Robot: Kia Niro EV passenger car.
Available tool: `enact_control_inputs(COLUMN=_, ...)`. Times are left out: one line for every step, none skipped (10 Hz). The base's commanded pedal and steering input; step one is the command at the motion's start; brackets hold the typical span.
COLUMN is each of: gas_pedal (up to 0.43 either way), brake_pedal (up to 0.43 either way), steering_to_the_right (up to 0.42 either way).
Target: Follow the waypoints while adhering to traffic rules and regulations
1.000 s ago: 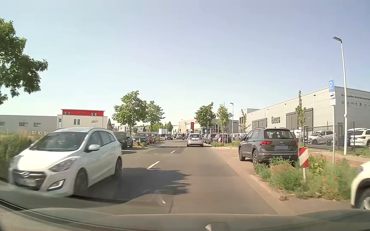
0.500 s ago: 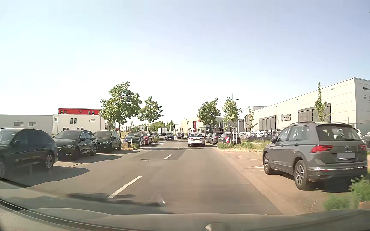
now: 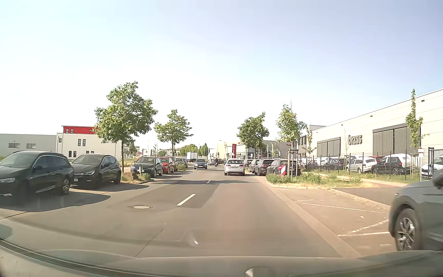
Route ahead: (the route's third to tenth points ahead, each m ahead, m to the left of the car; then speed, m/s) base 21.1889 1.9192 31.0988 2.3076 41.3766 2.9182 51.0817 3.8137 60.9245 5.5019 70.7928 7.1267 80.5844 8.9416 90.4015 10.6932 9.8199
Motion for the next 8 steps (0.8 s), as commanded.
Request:
enact_control_inputs(gas_pedal=0.138, brake_pedal=0.03, steering_to_the_right=0.005)
enact_control_inputs(gas_pedal=0.13, brake_pedal=0.03, steering_to_the_right=0.0)
enact_control_inputs(gas_pedal=0.13, brake_pedal=0.03, steering_to_the_right=0.0)
enact_control_inputs(gas_pedal=0.13, brake_pedal=0.03, steering_to_the_right=0.0)
enact_control_inputs(gas_pedal=0.13, brake_pedal=0.03, steering_to_the_right=0.0)
enact_control_inputs(gas_pedal=0.13, brake_pedal=0.03, steering_to_the_right=0.0)
enact_control_inputs(gas_pedal=0.13, brake_pedal=0.03, steering_to_the_right=0.0)
enact_control_inputs(gas_pedal=0.13, brake_pedal=0.03, steering_to_the_right=0.0)
